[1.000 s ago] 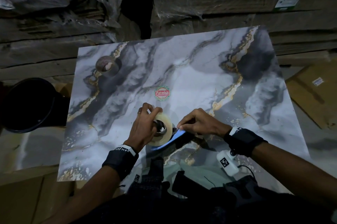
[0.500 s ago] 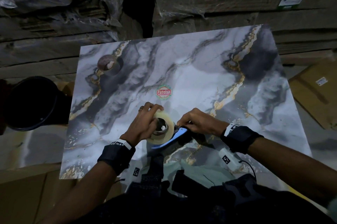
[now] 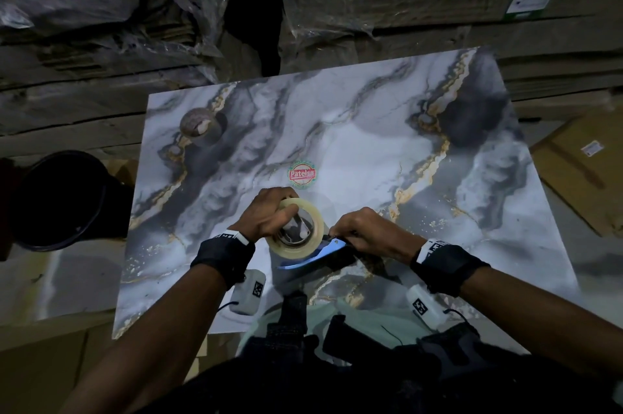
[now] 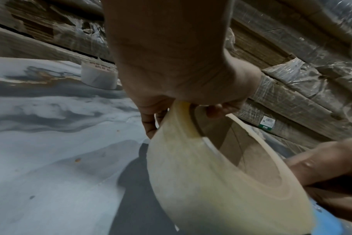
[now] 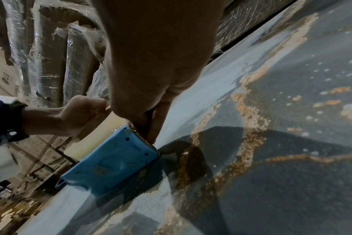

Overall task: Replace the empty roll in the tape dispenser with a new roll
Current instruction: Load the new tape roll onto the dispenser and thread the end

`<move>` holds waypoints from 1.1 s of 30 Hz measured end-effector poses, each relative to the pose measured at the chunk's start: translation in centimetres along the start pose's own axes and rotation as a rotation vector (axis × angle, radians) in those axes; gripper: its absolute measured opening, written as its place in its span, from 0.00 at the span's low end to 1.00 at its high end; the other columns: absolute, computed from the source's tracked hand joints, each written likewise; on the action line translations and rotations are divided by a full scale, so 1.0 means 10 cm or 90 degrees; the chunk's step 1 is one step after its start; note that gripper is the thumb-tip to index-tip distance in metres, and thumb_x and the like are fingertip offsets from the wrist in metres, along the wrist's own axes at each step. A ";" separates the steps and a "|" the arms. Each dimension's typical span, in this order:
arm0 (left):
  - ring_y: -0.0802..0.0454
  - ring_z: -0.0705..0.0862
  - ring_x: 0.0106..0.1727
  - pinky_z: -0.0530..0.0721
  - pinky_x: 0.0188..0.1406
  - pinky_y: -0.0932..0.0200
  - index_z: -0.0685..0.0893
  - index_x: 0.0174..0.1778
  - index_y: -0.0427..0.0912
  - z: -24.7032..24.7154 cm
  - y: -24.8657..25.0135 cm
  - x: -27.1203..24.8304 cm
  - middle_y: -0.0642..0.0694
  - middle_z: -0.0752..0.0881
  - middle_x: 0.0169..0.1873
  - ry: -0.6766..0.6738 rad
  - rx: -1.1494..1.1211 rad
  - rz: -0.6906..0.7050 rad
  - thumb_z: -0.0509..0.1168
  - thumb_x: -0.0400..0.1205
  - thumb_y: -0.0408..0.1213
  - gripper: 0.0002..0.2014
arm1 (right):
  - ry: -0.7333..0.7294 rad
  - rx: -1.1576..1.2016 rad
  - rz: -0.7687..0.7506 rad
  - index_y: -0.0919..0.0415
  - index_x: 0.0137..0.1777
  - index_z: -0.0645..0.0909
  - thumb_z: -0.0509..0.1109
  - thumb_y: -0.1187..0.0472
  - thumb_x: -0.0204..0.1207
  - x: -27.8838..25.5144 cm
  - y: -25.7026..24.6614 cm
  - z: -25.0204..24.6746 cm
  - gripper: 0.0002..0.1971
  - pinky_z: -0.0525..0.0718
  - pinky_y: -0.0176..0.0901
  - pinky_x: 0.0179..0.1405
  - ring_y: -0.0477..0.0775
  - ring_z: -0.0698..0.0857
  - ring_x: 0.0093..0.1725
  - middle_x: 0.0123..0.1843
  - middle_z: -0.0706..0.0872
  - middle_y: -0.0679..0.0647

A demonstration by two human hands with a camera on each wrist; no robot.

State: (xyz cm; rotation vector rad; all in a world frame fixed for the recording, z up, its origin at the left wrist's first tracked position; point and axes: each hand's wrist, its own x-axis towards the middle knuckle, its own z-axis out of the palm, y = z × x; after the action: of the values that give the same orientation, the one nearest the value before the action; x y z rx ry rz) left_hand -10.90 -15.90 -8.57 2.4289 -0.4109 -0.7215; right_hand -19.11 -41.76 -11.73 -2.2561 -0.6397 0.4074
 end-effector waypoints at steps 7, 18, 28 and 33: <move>0.52 0.87 0.56 0.82 0.65 0.47 0.90 0.49 0.52 -0.08 0.05 -0.03 0.54 0.92 0.48 -0.070 -0.140 -0.043 0.62 0.69 0.56 0.20 | 0.049 0.152 0.160 0.60 0.67 0.90 0.73 0.63 0.80 0.00 -0.05 -0.02 0.16 0.89 0.36 0.57 0.40 0.92 0.50 0.52 0.96 0.49; 0.52 0.90 0.52 0.84 0.50 0.53 0.91 0.63 0.50 -0.06 -0.03 -0.26 0.48 0.93 0.52 -0.031 -0.474 -0.190 0.58 0.90 0.50 0.17 | -0.011 0.010 0.117 0.42 0.89 0.49 0.83 0.28 0.55 0.40 -0.62 0.02 0.66 0.82 0.57 0.69 0.60 0.78 0.72 0.80 0.69 0.53; 0.54 0.83 0.33 0.78 0.41 0.55 0.85 0.46 0.34 0.02 -0.06 -0.28 0.50 0.85 0.30 -0.026 -0.543 -0.160 0.64 0.88 0.45 0.17 | 0.061 0.067 0.101 0.54 0.87 0.55 0.90 0.40 0.53 0.44 -0.56 0.31 0.66 0.73 0.36 0.75 0.56 0.76 0.77 0.83 0.70 0.56; 0.50 0.88 0.47 0.83 0.43 0.56 0.91 0.62 0.43 0.07 -0.17 -0.30 0.40 0.92 0.51 -0.014 -0.573 -0.148 0.68 0.85 0.39 0.12 | 0.073 0.068 0.093 0.48 0.91 0.51 0.89 0.36 0.51 0.42 -0.49 0.37 0.71 0.74 0.50 0.79 0.56 0.75 0.78 0.83 0.71 0.53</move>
State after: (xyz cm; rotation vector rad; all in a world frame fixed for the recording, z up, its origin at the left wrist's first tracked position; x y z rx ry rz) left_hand -13.51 -13.61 -8.88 1.6186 0.1796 -0.8045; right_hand -19.00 -34.33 -11.01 -2.2136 -0.3865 0.3720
